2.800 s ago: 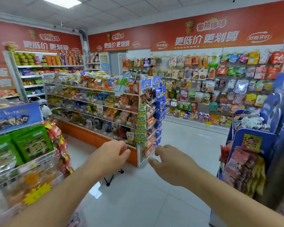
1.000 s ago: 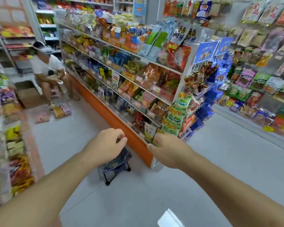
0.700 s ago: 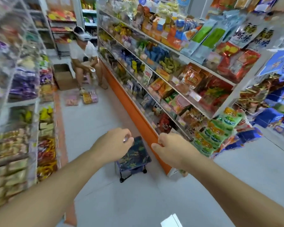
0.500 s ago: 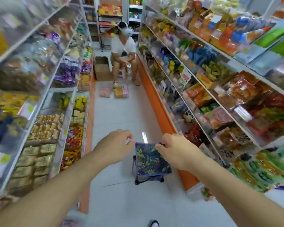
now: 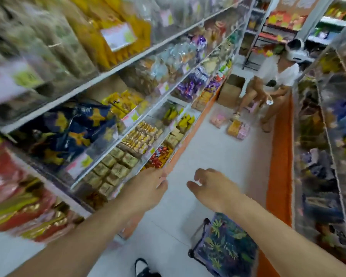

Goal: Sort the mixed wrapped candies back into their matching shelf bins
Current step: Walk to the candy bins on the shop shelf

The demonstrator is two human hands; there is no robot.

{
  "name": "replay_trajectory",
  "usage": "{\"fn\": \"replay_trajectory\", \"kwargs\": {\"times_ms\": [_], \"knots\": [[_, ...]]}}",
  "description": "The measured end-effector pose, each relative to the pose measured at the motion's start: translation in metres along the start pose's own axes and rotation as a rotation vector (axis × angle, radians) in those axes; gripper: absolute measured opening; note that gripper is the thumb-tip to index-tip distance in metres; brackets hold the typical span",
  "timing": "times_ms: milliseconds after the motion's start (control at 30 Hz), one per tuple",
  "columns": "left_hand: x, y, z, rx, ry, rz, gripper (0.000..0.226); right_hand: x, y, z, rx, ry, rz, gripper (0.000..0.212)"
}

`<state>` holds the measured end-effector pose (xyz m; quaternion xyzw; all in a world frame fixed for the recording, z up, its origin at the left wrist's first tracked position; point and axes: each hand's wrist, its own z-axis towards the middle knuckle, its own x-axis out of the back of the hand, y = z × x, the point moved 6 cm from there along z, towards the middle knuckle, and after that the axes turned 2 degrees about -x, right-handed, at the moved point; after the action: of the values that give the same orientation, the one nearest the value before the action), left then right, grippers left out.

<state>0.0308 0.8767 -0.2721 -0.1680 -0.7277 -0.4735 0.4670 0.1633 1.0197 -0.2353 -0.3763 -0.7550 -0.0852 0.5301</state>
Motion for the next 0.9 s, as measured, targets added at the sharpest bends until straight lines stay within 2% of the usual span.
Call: {"fn": "replay_trajectory", "kwargs": {"times_ms": [133, 300, 567, 767, 900], "knots": [[0.003, -0.047, 0.026, 0.098, 0.042, -0.019, 0.022, -0.003, -0.035, 0.060, 0.096, -0.045, -0.067, 0.044], [-0.002, -0.082, 0.045, 0.173, 0.038, -0.057, 0.032, -0.003, -0.064, 0.119, 0.167, -0.125, -0.140, 0.041], [-0.014, -0.129, 0.058, 0.373, 0.137, -0.107, 0.020, -0.015, -0.116, 0.211, 0.422, -0.274, -0.266, 0.038], [-0.041, -0.159, 0.070, 0.657, 0.297, -0.162, 0.043, -0.057, -0.137, 0.282, 0.680, -0.449, -0.451, 0.030], [-0.074, -0.157, 0.073, 0.749, 0.336, -0.238, 0.053, -0.079, -0.131, 0.304, 0.777, -0.502, -0.542, 0.033]]}}
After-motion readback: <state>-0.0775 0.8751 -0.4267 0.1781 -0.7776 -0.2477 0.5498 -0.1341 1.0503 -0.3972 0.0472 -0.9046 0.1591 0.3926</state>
